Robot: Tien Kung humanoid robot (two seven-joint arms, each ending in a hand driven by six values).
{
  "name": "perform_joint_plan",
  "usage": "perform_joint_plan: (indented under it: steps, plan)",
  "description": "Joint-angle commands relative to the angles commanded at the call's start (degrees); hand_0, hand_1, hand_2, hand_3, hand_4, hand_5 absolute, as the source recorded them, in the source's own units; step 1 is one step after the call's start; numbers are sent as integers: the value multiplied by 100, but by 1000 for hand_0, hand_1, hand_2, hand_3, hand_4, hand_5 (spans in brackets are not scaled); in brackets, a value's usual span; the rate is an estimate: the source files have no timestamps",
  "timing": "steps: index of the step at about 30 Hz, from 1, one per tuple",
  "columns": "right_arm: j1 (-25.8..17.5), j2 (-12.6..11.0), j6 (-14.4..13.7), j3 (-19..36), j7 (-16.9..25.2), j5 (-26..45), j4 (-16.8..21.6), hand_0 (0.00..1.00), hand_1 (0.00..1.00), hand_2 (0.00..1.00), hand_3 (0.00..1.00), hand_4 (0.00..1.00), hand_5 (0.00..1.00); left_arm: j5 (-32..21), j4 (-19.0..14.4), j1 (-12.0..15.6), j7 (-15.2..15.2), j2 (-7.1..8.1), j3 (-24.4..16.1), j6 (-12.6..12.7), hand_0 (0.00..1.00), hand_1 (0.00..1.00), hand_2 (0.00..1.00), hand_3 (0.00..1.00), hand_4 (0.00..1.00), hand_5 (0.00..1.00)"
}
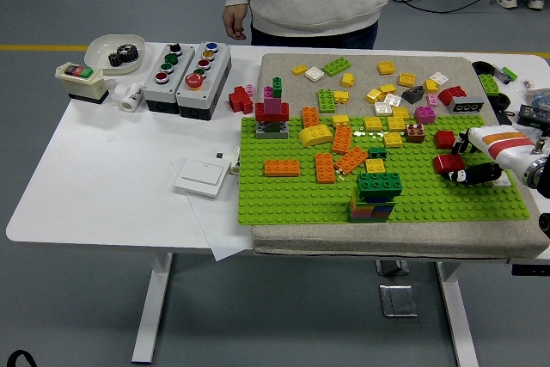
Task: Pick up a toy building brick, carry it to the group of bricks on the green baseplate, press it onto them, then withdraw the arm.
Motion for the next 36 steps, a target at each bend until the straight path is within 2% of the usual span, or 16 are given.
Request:
perform_joint_plan:
  steps: [8,9,13,36]
  plan:
    - [-8,38,-133,-12,59,-44,-84,595,533,587,553,862,635,18,-4,-17,10,-3,-12,-4,669,711,731,588,673,664]
    - [-8,41,-144,-13,64,-46,-89,549,519,570,545,854,641,20,-4,-18,11,-3,-13,-4,669,711,730,588,673,664]
    - [1,71,-274,-44,107,-92,-149,549,519,570,545,854,641,32,-7,-28,17,-5,-20,-8,669,711,730,588,673,664]
    - [-18,91,-351,-75,120,-162,-222,531,506,564,543,835,693,94,-10,-23,38,-9,-52,-27,668,712,730,587,670,663]
